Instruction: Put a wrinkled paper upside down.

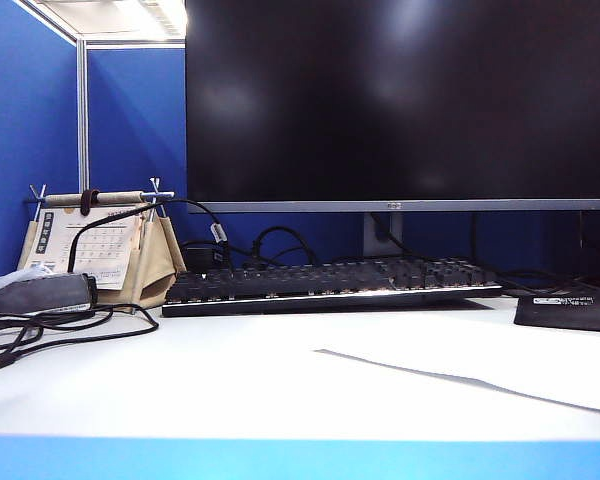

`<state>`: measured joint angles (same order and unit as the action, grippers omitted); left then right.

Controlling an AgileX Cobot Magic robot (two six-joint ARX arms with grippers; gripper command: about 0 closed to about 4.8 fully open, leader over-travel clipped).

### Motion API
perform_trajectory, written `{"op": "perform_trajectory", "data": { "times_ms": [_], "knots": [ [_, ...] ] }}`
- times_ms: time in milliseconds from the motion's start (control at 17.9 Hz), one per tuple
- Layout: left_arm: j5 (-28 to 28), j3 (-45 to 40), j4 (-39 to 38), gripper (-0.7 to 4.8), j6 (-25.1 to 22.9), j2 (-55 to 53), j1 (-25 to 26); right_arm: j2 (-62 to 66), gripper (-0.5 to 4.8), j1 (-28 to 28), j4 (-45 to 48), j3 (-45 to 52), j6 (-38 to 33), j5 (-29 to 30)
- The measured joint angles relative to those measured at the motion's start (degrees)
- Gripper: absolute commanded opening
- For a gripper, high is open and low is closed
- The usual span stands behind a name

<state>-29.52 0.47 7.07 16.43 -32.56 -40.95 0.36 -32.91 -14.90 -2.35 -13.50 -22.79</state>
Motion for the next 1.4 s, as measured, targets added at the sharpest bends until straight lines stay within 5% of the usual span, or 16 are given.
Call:
{"op": "perform_trajectory", "data": {
  "times_ms": [503, 894, 949, 1061, 1117, 1396],
  "knots": [
    [3.61, 0.00, -0.02, 0.09, 0.04, 0.00, 0.00, 0.00, -0.04, -0.02, 0.17, 0.02, 0.31, 2.49],
    [3.63, 0.00, 0.00, 0.09, 0.04, 0.00, 0.00, 1.01, 0.01, -0.07, 20.48, -1.57, 0.04, 8.66],
    [3.63, 0.00, -0.02, 0.09, 0.04, 0.00, 0.00, 2.38, 0.23, -0.17, 21.05, -2.45, -1.73, 10.43],
    [3.65, 0.00, 0.00, 0.09, 0.04, 0.00, 0.00, 9.77, 1.87, -0.44, 20.50, -4.11, -5.79, 16.94],
    [3.67, 0.00, 0.00, 0.09, 0.07, 0.00, 0.00, 14.38, 3.36, -1.20, 20.50, -5.68, -8.55, 19.34],
    [3.82, 0.00, 0.00, 0.09, 0.11, 0.00, 0.00, 39.60, 4.03, -7.54, 40.24, -7.50, -55.23, 23.71]
  ]
}}
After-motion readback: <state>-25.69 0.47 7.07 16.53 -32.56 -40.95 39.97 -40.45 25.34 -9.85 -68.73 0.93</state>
